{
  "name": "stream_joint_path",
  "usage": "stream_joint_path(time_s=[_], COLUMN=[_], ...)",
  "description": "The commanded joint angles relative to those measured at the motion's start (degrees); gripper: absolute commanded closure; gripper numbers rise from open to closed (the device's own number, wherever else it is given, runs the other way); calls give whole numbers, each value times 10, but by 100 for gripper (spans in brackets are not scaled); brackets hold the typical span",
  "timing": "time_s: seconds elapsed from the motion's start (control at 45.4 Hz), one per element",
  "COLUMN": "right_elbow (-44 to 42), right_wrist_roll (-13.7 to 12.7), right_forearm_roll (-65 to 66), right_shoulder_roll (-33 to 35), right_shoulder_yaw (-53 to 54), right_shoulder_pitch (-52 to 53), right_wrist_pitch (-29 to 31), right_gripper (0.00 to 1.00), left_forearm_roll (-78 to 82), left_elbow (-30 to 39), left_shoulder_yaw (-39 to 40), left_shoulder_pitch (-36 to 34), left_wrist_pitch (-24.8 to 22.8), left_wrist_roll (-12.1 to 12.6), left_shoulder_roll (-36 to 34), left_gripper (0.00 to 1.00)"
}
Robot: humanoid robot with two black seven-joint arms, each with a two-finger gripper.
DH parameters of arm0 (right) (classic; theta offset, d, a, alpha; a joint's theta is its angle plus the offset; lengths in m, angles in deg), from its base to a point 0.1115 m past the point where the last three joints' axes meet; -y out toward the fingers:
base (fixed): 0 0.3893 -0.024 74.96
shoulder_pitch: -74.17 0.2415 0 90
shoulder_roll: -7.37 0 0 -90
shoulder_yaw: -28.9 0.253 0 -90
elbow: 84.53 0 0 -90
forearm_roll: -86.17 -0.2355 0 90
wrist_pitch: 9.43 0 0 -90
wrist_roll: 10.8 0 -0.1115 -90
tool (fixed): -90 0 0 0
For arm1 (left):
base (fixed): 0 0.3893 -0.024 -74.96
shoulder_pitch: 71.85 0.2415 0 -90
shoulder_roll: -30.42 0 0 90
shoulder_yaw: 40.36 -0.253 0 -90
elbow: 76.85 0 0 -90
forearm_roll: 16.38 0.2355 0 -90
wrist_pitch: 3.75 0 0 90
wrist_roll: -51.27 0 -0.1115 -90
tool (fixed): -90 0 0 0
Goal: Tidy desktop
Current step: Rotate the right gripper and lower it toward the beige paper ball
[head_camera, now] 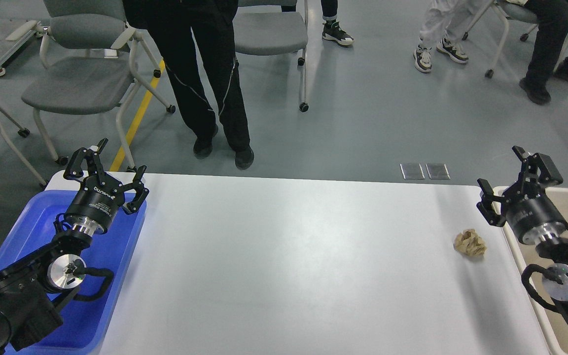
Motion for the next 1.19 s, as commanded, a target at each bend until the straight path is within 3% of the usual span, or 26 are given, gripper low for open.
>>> stream_joint_path(time_s=[0.0, 0.22, 0.419, 0.595, 0.794, 0.97, 1.168], right_elbow=[1, -5, -1, -12, -64, -126, -247], right_wrist_roll=[0, 7, 3, 3, 4, 4, 8], right_forearm_roll=[19, 200, 217, 288, 296, 296, 294], right_shoulder_roll=[69, 126, 128, 143, 148, 116, 38], right_shoulder_yaw=[-105, -152, -205, -321, -529, -678, -734], right_shoulder_pitch=[35, 60, 61, 124, 206, 248, 243], right_wrist_pitch=[-3, -22, -62, -111, -173, -233, -258], right_gripper=[0, 0, 0, 0, 0, 0, 0], left_forearm_roll=[0, -1, -1, -1, 0, 0, -1], left_elbow=[0, 0, 0, 0, 0, 0, 0], left_shoulder_yaw=[0, 0, 0, 0, 0, 0, 0], left_shoulder_pitch=[0, 1, 1, 0, 0, 1, 1], left_wrist_pitch=[0, 0, 0, 0, 0, 0, 0], left_wrist_roll=[0, 0, 0, 0, 0, 0, 0], left_shoulder_roll=[0, 0, 0, 0, 0, 0, 0], left_gripper=[2, 2, 2, 2, 2, 2, 2])
